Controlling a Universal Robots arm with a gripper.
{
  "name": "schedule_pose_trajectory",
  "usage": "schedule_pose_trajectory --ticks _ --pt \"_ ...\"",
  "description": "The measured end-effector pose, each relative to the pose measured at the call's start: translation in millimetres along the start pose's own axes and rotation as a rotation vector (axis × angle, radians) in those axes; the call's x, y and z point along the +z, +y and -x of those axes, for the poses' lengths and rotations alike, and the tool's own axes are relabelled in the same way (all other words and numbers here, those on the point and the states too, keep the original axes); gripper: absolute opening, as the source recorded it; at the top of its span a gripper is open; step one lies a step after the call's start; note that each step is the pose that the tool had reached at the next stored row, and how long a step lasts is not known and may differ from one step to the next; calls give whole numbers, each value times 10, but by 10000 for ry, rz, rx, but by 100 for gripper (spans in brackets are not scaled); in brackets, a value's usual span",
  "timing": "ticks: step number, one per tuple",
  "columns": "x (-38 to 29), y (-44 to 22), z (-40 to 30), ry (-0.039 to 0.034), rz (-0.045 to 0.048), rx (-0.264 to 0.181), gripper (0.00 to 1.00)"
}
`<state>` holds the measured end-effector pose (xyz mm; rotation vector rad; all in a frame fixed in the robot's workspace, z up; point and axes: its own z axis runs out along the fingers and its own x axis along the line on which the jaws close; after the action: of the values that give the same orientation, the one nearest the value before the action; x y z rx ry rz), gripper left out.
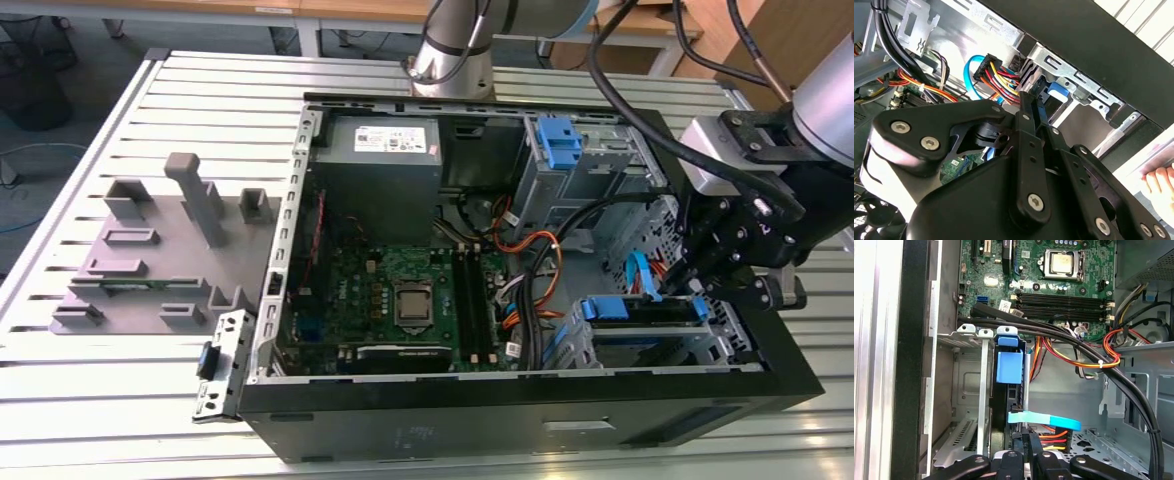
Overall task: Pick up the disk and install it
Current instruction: 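Insert the second disk wire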
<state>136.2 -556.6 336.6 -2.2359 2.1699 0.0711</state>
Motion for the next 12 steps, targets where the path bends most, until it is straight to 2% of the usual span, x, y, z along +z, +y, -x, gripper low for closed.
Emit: schedule_pose_trajectory --ticks 4,9,12 --pt "-1 1 0 243 7 4 16" --pt "0 2 1 283 8 5 16" --pt "1 7 1 359 10 6 16"
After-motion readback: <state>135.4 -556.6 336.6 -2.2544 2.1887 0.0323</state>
